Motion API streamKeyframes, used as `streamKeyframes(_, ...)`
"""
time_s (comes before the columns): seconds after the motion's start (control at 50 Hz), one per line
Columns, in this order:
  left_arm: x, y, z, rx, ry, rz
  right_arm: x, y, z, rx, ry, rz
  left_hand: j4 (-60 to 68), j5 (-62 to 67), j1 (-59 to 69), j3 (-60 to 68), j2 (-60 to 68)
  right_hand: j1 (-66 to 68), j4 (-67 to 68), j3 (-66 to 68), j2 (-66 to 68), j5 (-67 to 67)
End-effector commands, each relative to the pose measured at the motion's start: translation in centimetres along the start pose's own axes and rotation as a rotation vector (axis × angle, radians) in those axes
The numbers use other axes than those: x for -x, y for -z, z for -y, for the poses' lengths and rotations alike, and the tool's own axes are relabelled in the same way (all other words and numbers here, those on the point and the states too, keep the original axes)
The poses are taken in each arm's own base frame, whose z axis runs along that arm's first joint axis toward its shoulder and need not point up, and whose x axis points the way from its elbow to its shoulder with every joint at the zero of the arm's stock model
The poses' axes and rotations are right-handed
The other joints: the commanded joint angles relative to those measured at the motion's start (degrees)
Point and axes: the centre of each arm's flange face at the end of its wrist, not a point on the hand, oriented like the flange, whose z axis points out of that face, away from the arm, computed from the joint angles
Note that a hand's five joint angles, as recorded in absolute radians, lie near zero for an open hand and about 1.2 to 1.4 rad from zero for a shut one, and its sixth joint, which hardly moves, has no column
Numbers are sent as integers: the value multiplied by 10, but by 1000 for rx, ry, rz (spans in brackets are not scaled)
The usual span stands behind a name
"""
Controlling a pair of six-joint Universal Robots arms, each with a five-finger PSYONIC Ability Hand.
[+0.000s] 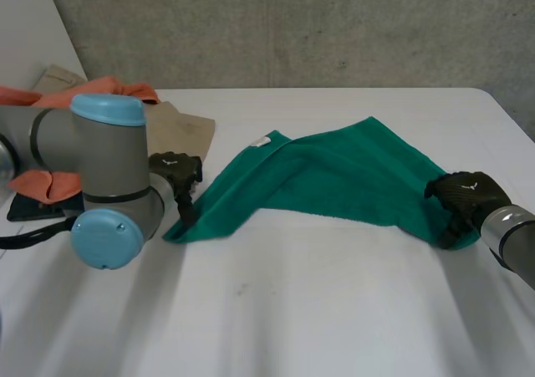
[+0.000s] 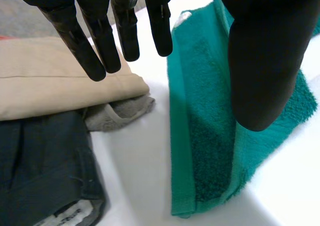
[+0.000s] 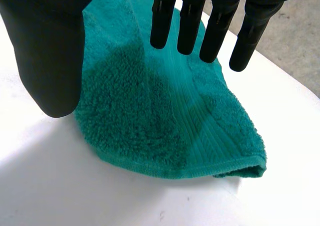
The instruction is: Fold the laundry.
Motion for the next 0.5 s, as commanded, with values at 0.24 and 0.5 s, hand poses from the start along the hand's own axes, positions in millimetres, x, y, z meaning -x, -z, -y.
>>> streamKeyframes(0.24, -10, -12, -25, 116, -21, -52, -6, 0, -1, 42, -37, 25, 88, 89, 76, 80, 80, 526, 522, 526, 552, 518)
streamKeyframes(0.5, -28, -20, -21, 114, -52, -46, -9, 11, 11, 11, -44, 72, 446, 447, 435, 438, 438, 526, 522, 526, 552, 518)
